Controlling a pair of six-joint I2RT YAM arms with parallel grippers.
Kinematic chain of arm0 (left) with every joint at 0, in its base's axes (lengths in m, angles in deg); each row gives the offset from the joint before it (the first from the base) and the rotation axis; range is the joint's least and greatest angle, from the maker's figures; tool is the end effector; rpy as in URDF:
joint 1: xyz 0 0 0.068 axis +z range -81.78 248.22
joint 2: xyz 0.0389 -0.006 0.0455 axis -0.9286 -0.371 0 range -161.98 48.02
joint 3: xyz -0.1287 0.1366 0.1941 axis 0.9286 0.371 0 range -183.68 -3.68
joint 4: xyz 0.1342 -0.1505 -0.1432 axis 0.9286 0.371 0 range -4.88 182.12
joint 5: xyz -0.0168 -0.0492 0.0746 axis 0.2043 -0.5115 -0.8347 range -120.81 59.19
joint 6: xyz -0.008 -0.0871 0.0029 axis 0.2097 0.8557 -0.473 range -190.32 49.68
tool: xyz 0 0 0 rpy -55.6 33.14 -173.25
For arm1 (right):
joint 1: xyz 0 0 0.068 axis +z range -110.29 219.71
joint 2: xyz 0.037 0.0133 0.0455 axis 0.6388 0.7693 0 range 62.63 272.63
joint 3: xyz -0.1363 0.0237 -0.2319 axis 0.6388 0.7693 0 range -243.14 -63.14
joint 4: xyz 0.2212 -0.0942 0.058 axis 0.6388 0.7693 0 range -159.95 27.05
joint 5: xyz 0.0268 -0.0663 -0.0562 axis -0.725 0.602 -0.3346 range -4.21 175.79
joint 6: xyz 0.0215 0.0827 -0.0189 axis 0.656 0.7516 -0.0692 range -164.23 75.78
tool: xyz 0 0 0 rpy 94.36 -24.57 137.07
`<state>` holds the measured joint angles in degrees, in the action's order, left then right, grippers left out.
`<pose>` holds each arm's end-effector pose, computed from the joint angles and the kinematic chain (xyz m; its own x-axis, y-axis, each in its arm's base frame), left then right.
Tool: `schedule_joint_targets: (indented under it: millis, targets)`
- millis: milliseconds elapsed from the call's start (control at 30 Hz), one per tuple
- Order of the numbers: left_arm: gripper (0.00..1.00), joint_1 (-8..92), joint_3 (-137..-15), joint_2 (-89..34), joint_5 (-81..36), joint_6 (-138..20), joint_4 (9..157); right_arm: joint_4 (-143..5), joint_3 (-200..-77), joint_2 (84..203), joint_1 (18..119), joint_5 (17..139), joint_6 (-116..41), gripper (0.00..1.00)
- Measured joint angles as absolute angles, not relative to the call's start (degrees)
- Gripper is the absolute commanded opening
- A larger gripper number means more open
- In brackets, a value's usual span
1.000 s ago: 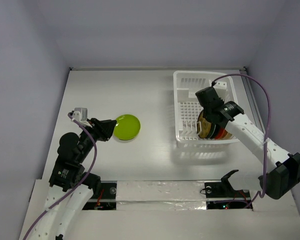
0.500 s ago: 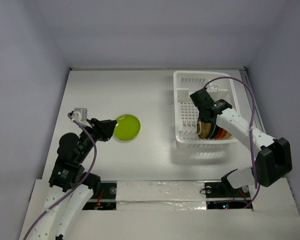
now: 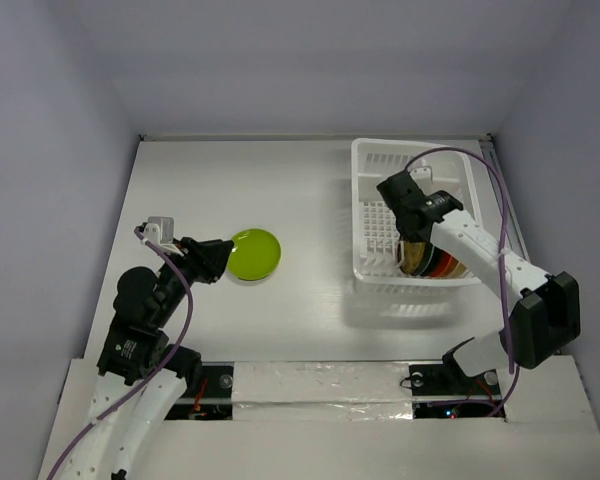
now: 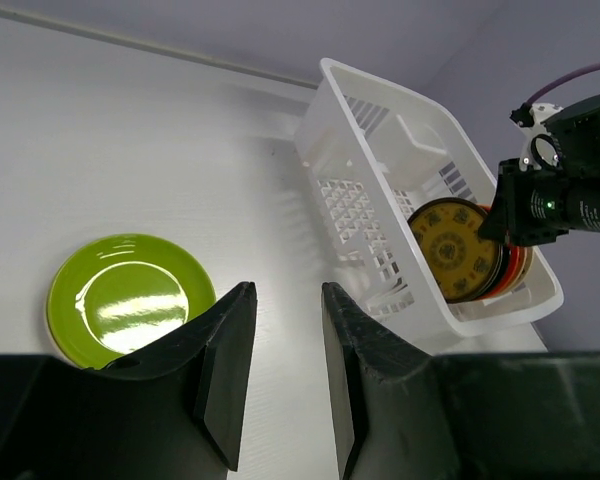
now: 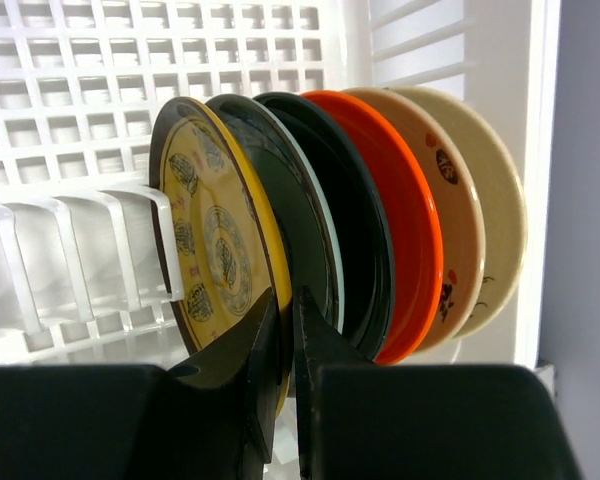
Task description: Unload the plates from the dish rack
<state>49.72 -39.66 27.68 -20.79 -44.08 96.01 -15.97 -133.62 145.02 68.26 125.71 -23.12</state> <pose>0.1193 -0.0542 0.3365 -0.1405 -0.4122 -0.9002 0.4626 0.7766 -0.4277 0.2673 0.0888 0.2618 -0.7970 -0.1192 -0.5921 0.1616 0.9025 -0.3992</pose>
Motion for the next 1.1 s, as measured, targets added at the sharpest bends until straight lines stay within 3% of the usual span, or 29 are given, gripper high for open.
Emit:
schedule_joint_targets:
  millis: [600, 933, 1100]
  targets:
    - [0.30, 49.7, -39.7, 28.0, -20.7, -44.1, 95.6, -9.9, -144.9, 152.1, 73.1, 136.9, -24.5, 0.00]
    - [0.30, 49.7, -39.7, 28.0, -20.8, -44.1, 95.6, -9.1, -153.2, 145.0, 79.4, 139.0, -22.4, 0.00]
    - [0.30, 49.7, -39.7, 27.9, -20.8, -44.1, 95.6, -16.5, -152.6, 139.1, 84.1, 133.3, -22.0, 0.00]
